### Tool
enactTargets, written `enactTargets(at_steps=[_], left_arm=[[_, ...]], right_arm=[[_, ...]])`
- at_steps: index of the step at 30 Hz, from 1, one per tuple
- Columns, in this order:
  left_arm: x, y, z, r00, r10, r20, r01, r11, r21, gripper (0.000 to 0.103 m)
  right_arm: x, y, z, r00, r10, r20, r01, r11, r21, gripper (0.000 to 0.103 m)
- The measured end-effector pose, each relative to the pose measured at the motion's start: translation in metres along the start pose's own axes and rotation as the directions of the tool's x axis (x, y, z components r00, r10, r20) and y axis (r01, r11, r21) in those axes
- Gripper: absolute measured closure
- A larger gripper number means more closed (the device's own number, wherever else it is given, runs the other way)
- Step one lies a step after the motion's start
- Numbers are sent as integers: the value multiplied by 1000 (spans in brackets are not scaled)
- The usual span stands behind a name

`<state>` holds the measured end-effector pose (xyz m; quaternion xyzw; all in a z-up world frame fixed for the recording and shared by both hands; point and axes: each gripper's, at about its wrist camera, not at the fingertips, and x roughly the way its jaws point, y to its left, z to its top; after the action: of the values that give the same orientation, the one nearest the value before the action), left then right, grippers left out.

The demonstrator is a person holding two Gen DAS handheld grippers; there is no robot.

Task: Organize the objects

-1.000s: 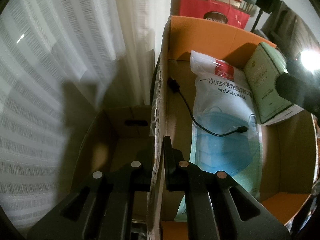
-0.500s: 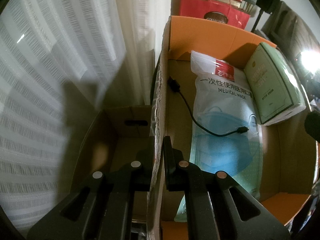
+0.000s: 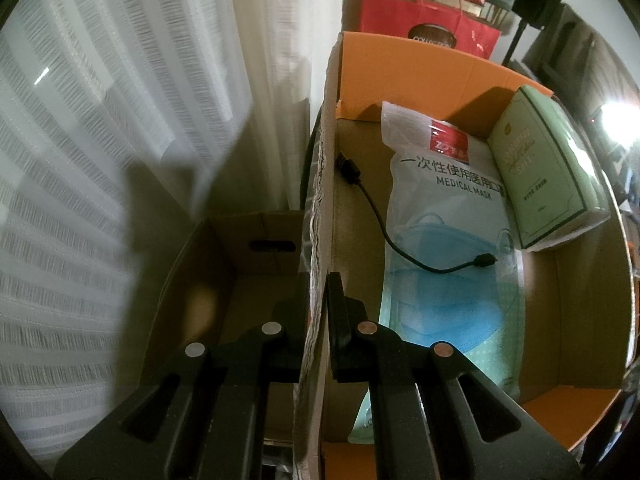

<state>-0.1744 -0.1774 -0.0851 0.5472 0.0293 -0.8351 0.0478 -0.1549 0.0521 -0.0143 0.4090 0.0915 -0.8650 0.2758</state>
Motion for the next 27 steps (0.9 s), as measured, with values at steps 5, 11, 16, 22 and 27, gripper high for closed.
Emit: enactTargets(at_steps=[5,11,16,22,27], left_arm=[[0,0,-1,1000,-3,-3,3,1000,-2,96],[-5,3,-3,999,-33,-8,33,999,-19,97],[-16,9,-4,998,-63,-6,63,997,-34,94],[-31,13,-3,997,-75,5,75,997,-23,93],[-37,11,-5,996,-94,0,94,996,3,100]], right_arm=[[-12,-13,-6,1000,-23,-2,23,1000,10,13],[-20,-31,-16,999,-36,-10,37,998,42,13],[-26,-45,-25,1000,-31,-6,31,996,78,13],[-32,-56,-35,1000,-23,-5,23,993,114,13],[-40,-68,-43,1000,-14,4,13,989,147,13]])
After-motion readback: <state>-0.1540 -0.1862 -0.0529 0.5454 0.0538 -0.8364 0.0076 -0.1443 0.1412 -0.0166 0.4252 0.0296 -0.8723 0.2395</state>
